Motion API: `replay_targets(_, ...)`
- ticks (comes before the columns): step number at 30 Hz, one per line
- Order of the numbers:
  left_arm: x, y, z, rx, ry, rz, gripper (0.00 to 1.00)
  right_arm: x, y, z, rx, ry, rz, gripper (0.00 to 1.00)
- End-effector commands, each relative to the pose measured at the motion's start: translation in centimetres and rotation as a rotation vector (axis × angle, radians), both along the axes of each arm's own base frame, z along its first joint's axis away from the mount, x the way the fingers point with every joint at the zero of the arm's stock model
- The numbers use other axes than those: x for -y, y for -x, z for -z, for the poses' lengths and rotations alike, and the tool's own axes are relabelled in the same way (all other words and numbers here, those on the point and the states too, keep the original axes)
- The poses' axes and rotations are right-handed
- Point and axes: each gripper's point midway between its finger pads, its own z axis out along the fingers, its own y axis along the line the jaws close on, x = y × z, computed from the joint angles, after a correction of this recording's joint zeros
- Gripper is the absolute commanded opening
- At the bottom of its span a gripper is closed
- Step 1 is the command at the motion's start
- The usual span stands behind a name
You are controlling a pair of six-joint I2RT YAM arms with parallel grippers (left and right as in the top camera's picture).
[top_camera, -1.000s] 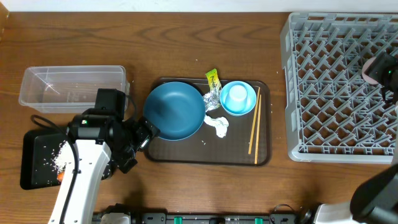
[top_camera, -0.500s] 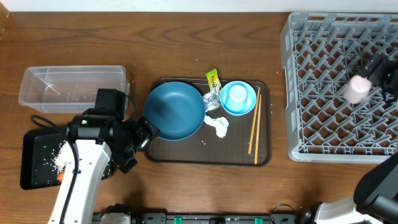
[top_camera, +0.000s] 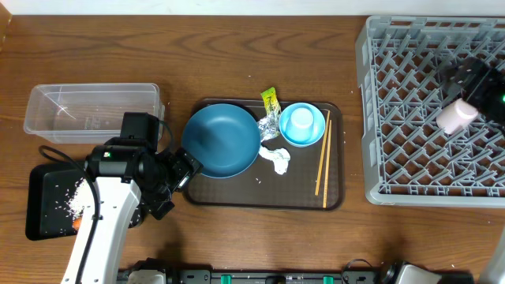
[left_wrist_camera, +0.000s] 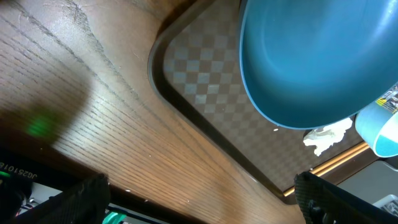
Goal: Sort waste into correct bins and load items into the dishwasher rack
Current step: 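Carry the cup right and place it in the dish rack, then move the right gripper back to the light-blue bowl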
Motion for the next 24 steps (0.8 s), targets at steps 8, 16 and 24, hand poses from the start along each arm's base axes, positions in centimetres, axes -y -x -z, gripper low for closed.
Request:
replay_targets(8, -0.2, 0.0, 0.0, -0.002, -0.013, -0.004, 0.98, -10.0, 4.9, 1.0, -0.139, -0.034, -0.284, 0.99)
replay_targets(16, -0.2, 0.0, 0.0, -0.002, -0.013, -0.004, 0.98, -11.4, 5.4, 1.6, -0.168, -0.016, -0.326, 0.99)
replay_targets(24, -0.2, 0.0, 0.0, -0.002, -0.013, -0.004, 0.98, -12.5, 6.6, 2.3, -0.209, 0.015, -0.384, 0.99)
